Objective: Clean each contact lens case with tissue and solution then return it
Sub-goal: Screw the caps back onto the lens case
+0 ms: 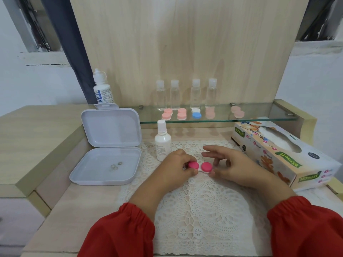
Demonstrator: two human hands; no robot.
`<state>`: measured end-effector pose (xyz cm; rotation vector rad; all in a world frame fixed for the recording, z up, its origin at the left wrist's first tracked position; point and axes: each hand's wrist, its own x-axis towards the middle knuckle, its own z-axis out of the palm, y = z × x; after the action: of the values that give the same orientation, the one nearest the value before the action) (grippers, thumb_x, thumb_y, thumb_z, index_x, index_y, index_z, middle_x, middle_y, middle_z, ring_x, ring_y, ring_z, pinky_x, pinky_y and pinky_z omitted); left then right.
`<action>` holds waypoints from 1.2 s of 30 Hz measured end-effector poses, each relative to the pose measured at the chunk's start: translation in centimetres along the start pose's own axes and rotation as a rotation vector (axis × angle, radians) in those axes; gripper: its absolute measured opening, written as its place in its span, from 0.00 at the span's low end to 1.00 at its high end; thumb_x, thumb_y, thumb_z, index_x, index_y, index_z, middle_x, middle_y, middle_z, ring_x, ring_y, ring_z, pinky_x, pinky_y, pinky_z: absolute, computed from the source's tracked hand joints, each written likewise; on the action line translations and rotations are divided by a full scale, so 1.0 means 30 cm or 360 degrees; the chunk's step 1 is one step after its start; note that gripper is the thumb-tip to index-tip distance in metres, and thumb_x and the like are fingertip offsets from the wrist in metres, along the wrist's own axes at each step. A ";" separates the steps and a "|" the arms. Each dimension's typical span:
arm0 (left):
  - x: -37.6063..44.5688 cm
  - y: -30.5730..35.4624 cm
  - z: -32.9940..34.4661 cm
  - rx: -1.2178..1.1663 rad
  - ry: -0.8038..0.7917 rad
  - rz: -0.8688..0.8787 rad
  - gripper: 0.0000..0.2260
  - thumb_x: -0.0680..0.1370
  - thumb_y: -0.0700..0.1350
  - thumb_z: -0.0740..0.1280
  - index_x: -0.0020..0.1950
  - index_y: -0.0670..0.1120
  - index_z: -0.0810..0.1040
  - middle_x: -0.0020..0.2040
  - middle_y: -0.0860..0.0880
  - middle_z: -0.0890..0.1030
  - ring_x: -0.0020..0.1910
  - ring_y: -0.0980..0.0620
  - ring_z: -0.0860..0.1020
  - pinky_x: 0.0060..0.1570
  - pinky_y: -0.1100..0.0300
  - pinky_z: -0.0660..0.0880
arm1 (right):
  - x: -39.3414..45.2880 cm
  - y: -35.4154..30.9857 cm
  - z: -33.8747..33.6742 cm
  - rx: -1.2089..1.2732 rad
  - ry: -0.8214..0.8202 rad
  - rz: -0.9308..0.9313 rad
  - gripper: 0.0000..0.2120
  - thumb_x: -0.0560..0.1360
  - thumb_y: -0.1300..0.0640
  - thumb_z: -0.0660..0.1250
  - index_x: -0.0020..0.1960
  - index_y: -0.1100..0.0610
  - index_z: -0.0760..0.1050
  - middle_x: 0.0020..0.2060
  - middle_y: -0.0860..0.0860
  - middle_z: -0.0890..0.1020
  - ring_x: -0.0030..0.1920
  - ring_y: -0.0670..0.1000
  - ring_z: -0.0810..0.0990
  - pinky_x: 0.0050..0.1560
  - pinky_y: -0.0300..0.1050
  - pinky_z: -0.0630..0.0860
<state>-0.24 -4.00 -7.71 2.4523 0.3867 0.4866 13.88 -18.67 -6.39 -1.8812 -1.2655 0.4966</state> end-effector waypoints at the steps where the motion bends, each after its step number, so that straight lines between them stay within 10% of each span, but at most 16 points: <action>1: 0.000 0.000 0.001 0.0001 0.0001 0.0002 0.12 0.75 0.46 0.71 0.58 0.48 0.80 0.45 0.53 0.71 0.45 0.56 0.72 0.46 0.68 0.67 | -0.001 -0.002 0.000 0.0051 0.0002 -0.0019 0.29 0.71 0.60 0.75 0.67 0.44 0.70 0.56 0.42 0.82 0.43 0.40 0.77 0.40 0.26 0.70; 19: -0.001 -0.001 0.001 -0.0023 0.0004 -0.0019 0.11 0.75 0.46 0.71 0.57 0.49 0.80 0.45 0.56 0.71 0.44 0.59 0.71 0.47 0.66 0.68 | 0.021 0.019 0.024 -0.0130 0.0099 0.0013 0.37 0.63 0.49 0.80 0.66 0.35 0.65 0.48 0.40 0.80 0.36 0.41 0.73 0.43 0.30 0.70; 32: -0.002 0.003 -0.001 -0.0015 -0.0003 -0.0019 0.11 0.75 0.46 0.71 0.57 0.48 0.80 0.43 0.55 0.70 0.44 0.56 0.72 0.48 0.64 0.70 | 0.011 0.009 0.024 0.0134 0.0020 -0.0021 0.35 0.70 0.59 0.76 0.70 0.39 0.64 0.53 0.40 0.82 0.48 0.40 0.79 0.49 0.27 0.72; 36: -0.001 0.003 -0.001 -0.0009 -0.0006 -0.0016 0.11 0.75 0.46 0.71 0.57 0.48 0.80 0.44 0.55 0.70 0.45 0.56 0.72 0.48 0.64 0.69 | 0.018 0.003 0.039 0.0065 0.0075 -0.0003 0.33 0.68 0.61 0.77 0.68 0.42 0.69 0.45 0.44 0.83 0.38 0.42 0.75 0.44 0.29 0.71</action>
<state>-0.27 -4.06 -7.65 2.4444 0.3954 0.4785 13.34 -17.75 -7.11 -1.8473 -1.2178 0.4710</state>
